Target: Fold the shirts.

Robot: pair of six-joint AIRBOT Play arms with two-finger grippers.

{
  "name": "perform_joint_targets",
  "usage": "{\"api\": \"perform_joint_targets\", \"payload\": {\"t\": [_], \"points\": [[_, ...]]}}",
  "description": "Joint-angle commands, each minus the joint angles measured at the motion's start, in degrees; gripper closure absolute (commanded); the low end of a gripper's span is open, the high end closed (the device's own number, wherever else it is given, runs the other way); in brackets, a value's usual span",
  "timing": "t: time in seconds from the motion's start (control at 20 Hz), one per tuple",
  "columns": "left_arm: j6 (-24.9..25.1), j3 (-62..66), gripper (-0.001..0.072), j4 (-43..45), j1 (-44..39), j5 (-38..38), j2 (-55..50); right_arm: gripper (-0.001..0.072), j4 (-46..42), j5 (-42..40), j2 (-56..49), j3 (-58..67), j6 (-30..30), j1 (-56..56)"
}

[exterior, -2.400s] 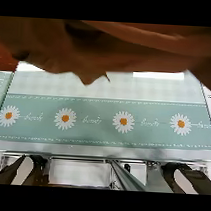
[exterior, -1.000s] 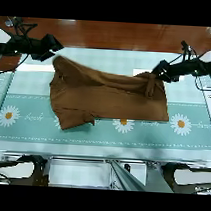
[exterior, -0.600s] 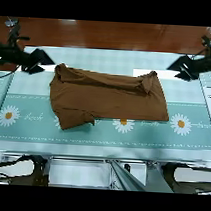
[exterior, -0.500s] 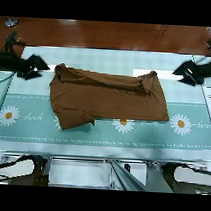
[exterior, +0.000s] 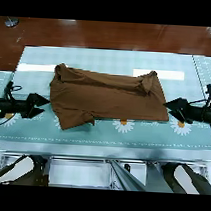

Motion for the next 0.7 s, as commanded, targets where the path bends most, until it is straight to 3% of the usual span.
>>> {"api": "perform_joint_targets", "payload": {"t": [0.0, 0.15, 0.35, 0.4, 0.45, 0.5, 0.6, 0.65], "points": [[3.8, -4.0, 0.0007, -5.0, -1.2, 3.8, -1.0, 0.0083, 2.8, 0.6, 3.1, -3.8, -0.6, -0.2], [7.6, -4.0, 0.0007, -12.2, -5.7, 7.6, -3.7, 0.0083, 3.2, 1.0, 3.1, -3.8, -0.5, -0.2], [7.7, -3.8, 0.0011, -13.4, -13.7, 12.9, -7.2, 0.0083, 3.2, 0.8, 3.0, -3.8, 0.3, -0.2], [7.8, -3.2, 0.014, -13.4, -14.1, 12.6, -7.4, 0.0083, 2.6, 0.7, 3.0, -3.3, 0.5, -0.9], [8.5, -2.2, 0.0522, -13.3, -13.8, 11.1, -7.4, 0.0082, 1.1, 1.0, 2.9, -1.8, 0.7, -2.5], [11.0, -0.5, 0.0669, -13.4, -13.2, 8.4, -7.4, 0.0083, -1.8, 1.0, 2.9, 0.3, 1.2, -4.9], [11.8, 3.2, 0.0669, -12.9, -11.6, 3.1, -7.3, 0.0082, -10.9, 0.9, 2.8, 3.5, 4.2, -9.9], [12.5, 4.5, 0.0669, -12.9, -11.1, 1.3, -7.1, 0.0083, -17.2, 0.9, 2.3, 3.9, 8.8, -11.7]]}}
